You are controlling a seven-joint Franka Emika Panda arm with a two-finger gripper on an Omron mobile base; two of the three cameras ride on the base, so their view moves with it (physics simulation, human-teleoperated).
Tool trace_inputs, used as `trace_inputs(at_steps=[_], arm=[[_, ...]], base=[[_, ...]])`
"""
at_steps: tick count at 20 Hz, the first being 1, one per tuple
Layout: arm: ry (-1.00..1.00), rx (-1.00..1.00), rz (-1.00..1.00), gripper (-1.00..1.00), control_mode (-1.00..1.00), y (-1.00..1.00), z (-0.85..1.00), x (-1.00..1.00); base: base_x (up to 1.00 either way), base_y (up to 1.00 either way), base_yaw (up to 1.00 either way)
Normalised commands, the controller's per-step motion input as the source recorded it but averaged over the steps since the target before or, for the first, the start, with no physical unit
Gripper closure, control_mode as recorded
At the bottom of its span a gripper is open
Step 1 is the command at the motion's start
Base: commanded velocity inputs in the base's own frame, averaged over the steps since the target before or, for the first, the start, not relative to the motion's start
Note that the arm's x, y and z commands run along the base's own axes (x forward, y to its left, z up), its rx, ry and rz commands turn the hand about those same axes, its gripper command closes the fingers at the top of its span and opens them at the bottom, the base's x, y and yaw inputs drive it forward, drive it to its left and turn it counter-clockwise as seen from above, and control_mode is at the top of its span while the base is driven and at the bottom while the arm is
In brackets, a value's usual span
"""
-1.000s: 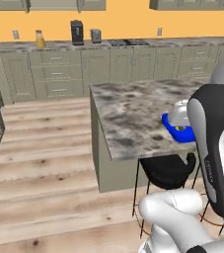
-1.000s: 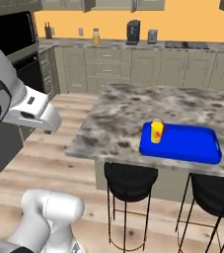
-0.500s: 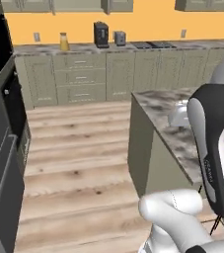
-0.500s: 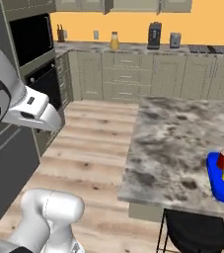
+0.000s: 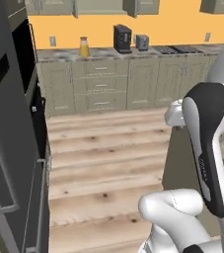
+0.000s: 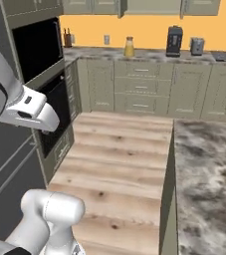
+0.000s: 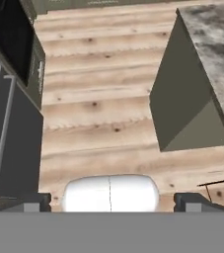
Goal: There is a tray on the dining counter. Grab the cup, mug, and pitcher and place them on the tray. The pitcher may be placed next to the tray if it cannot fit the tray.
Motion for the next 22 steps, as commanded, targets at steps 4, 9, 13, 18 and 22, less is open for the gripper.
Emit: trace_inputs(at_steps=[4,9,13,18,22], arm=[[0.00,0.00,0.00,-1.00,1.00,0.00,0.00,0.00],[0.00,0.00,0.00,-1.00,1.00,0.00,0.00,0.00],[0.00,0.00,0.00,-1.00,1.00,0.00,0.00,0.00],[0.00,0.00,0.00,-1.00,1.00,0.00,0.00,0.00],[0.00,0.00,0.00,-1.00,1.00,0.00,0.00,0.00]], base=[[1.00,-0.51,0.00],[1.00,-0.48,0.00],[1.00,-0.18,0.00],[1.00,0.11,0.00],[1.00,0.04,0.00]])
